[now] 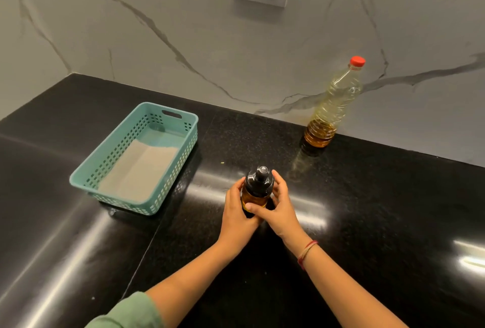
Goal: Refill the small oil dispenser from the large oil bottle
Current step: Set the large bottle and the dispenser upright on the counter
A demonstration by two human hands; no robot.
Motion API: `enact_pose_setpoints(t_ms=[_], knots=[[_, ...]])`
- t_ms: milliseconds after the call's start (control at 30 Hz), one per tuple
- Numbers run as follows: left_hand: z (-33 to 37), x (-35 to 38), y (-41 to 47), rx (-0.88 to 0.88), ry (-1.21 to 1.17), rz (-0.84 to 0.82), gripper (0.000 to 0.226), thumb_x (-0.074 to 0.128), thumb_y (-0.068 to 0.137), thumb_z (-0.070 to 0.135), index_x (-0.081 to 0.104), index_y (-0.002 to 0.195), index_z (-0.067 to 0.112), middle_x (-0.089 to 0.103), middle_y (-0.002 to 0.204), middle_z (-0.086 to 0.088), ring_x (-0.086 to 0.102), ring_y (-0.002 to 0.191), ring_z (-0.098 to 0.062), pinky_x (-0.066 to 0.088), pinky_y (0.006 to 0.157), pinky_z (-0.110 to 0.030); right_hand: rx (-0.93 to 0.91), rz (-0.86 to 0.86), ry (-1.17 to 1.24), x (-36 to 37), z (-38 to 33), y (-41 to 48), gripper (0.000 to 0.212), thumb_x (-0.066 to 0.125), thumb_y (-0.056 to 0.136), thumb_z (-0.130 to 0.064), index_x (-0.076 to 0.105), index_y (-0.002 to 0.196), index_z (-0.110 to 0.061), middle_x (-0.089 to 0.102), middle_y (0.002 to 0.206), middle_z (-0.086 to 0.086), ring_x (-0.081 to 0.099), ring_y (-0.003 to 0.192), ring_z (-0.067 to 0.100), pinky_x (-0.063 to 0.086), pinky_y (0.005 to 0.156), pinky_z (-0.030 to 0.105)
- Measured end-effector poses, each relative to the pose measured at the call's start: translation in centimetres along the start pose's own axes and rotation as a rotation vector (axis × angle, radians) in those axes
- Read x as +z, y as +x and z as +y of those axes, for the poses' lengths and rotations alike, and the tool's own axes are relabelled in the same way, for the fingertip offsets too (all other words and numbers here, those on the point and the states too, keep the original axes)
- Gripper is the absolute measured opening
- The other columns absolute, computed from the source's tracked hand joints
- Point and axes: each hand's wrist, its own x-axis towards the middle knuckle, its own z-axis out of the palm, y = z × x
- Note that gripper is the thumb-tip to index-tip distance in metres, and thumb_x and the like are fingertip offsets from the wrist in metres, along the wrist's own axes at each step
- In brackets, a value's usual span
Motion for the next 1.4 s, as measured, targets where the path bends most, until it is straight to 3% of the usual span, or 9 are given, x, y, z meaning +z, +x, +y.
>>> enact_pose_setpoints(t_ms=[67, 200, 333, 800, 967, 1100, 1233, 1400], knots=[[-0.2, 0.1, 0.6, 0.000, -0.001, -0.013, 0.074, 0.075, 0.072, 0.005, 0.042, 0.135, 0.024, 0.050, 0.129, 0.007, 0.048, 0.116, 0.004, 0.039, 0.090, -0.004, -0.023, -0.010, 0.001, 0.1, 0.4, 0.3, 0.107, 0.087, 0.059, -0.027, 0.026, 0.147, -0.025, 0.043, 0.143, -0.004, 0.041, 0.133, 0.009, 0.035, 0.112, 0.034], [-0.4, 0.2, 1.5, 0.015, -0.004, -0.027, 0.070, 0.074, 0.070, 0.004, 0.046, 0.129, 0.033, 0.055, 0.124, 0.010, 0.053, 0.113, 0.000, 0.046, 0.094, -0.019, -0.061, -0.003, -0.016, 0.3, 0.7, 1.0, 0.089, 0.084, 0.065, -0.016, 0.037, 0.140, -0.019, 0.054, 0.133, -0.001, 0.051, 0.124, 0.009, 0.042, 0.104, 0.029], [-0.2, -0.4, 1.8, 0.046, -0.006, -0.046, 0.072, 0.073, 0.068, 0.001, 0.048, 0.122, 0.042, 0.063, 0.115, 0.016, 0.059, 0.107, 0.001, 0.051, 0.091, -0.023, -0.084, 0.013, -0.042, 0.6, 0.7, 1.4, 0.064, 0.082, 0.069, -0.003, 0.050, 0.118, -0.029, 0.063, 0.113, -0.005, 0.060, 0.106, 0.002, 0.046, 0.092, 0.020], [0.3, -0.3, 4.7, 0.063, -0.054, -0.046, 0.065, 0.079, 0.067, 0.007, 0.057, 0.124, 0.032, 0.070, 0.107, 0.016, 0.065, 0.101, 0.000, 0.055, 0.089, -0.033, -0.157, 0.080, 0.000, 0.0, 0.2, 3.9, 0.061, 0.083, 0.067, -0.004, 0.055, 0.116, -0.027, 0.066, 0.108, -0.007, 0.063, 0.106, 0.008, 0.050, 0.091, 0.025], [2.2, 0.7, 9.0, 0.082, -0.078, -0.035, 0.063, 0.077, 0.070, 0.007, 0.057, 0.120, 0.040, 0.069, 0.105, 0.022, 0.065, 0.099, 0.003, 0.053, 0.085, -0.020, -0.205, 0.111, 0.023, -1.2, -1.6, 7.8, 0.059, 0.080, 0.068, -0.003, 0.054, 0.116, -0.026, 0.065, 0.109, -0.005, 0.063, 0.105, 0.008, 0.050, 0.090, 0.026], [3.6, 1.8, 13.3, 0.102, -0.063, -0.022, 0.058, 0.079, 0.071, 0.014, 0.058, 0.122, 0.032, 0.070, 0.103, 0.016, 0.065, 0.098, 0.001, 0.052, 0.084, -0.017, -0.245, 0.143, 0.043, -2.6, -3.3, 11.6, 0.061, 0.079, 0.068, -0.005, 0.053, 0.117, -0.029, 0.064, 0.112, -0.004, 0.062, 0.108, 0.008, 0.051, 0.093, 0.028], [4.6, 2.9, 17.6, 0.154, 0.015, -0.039, 0.054, 0.078, 0.070, 0.019, 0.059, 0.120, 0.029, 0.070, 0.102, 0.014, 0.064, 0.097, 0.002, 0.051, 0.086, -0.020, -0.243, 0.210, 0.060, -3.8, -3.6, 15.4, 0.059, 0.078, 0.062, -0.014, 0.056, 0.114, -0.029, 0.067, 0.109, -0.002, 0.064, 0.106, 0.013, 0.051, 0.095, 0.039], [4.6, 4.8, 22.0, 0.165, 0.043, -0.049, 0.052, 0.076, 0.074, 0.018, 0.058, 0.121, 0.030, 0.069, 0.102, 0.013, 0.064, 0.097, 0.000, 0.053, 0.088, -0.022, -0.218, 0.268, 0.067, -5.2, -3.4, 19.7, 0.061, 0.078, 0.060, -0.016, 0.056, 0.117, -0.029, 0.067, 0.110, -0.002, 0.064, 0.105, 0.010, 0.051, 0.096, 0.038]])
